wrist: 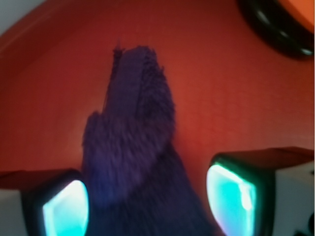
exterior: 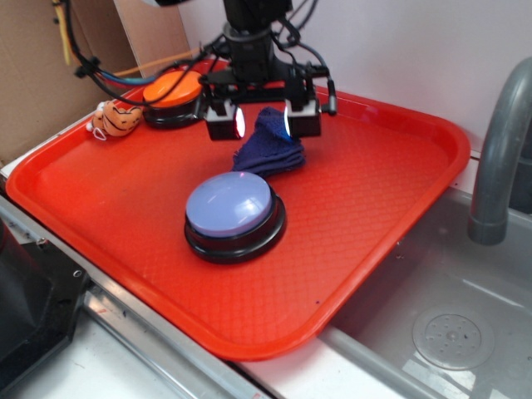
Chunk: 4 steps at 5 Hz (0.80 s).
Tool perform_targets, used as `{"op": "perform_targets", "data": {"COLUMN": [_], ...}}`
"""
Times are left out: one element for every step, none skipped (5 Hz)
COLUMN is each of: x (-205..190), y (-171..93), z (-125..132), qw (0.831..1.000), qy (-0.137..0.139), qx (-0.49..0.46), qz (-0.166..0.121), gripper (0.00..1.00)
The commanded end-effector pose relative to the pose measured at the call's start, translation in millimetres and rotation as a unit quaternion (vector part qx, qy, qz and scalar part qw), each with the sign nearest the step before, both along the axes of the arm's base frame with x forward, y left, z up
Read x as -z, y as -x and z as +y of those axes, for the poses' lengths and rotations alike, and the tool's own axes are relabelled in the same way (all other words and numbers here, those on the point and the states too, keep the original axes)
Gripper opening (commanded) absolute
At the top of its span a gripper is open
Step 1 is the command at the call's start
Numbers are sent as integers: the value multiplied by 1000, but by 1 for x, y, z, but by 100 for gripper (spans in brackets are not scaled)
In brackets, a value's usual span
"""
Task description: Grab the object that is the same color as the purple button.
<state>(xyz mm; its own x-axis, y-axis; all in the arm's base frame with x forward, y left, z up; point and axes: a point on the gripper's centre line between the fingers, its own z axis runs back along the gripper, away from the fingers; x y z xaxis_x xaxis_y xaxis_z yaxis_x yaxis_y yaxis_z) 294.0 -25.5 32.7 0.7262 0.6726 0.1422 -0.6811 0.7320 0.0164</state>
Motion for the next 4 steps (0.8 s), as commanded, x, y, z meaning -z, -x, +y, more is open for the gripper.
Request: {"op": "perform_targets", "data": {"x": [2, 5, 5, 5], "y": [-11, -9, -8, -8], "z": [25, 25, 24, 23], "qw": [998, 997, 997, 998], "qy": [11, 6, 13, 17], "qx": [-54, -69, -61, -53], "qz": [-35, -41, -42, -36], "gripper": [100, 0, 0, 0]}}
